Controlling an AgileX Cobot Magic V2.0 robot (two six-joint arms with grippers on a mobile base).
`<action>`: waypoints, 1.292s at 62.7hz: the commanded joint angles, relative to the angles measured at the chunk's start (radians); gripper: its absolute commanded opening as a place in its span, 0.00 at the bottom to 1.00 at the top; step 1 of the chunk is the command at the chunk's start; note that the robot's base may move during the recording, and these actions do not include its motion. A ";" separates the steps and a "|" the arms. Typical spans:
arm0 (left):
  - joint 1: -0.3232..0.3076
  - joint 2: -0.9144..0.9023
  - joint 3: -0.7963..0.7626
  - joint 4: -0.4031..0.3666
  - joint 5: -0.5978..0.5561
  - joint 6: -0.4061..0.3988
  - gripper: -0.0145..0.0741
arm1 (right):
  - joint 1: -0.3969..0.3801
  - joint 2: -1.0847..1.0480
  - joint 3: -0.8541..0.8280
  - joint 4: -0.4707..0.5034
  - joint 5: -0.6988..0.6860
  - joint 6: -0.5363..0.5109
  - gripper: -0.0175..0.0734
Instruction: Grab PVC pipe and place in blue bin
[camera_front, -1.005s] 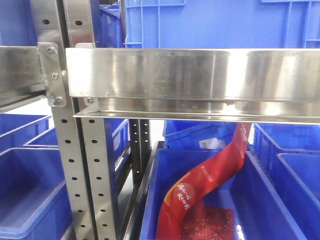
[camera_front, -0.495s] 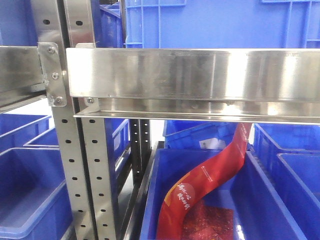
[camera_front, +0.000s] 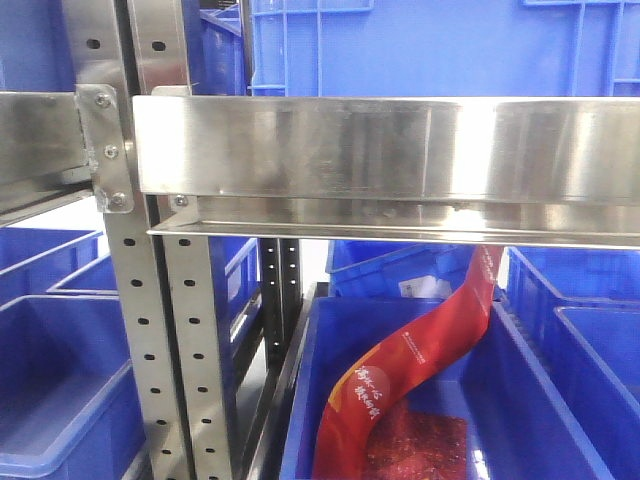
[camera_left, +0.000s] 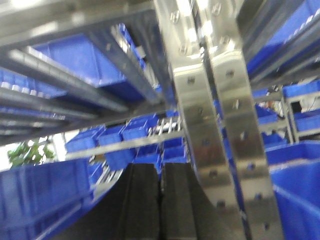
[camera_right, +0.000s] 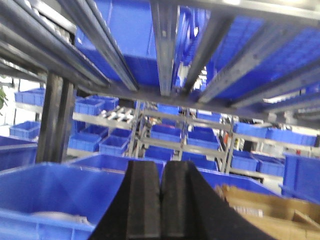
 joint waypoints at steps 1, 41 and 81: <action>0.006 -0.032 0.045 0.002 -0.013 -0.001 0.04 | -0.006 -0.028 0.033 -0.002 -0.006 -0.002 0.01; 0.058 -0.198 0.230 0.002 -0.078 -0.001 0.04 | -0.007 -0.166 0.260 -0.002 0.005 -0.002 0.01; 0.058 -0.435 0.635 0.002 -0.065 -0.001 0.04 | -0.020 -0.297 0.452 -0.002 0.012 -0.002 0.01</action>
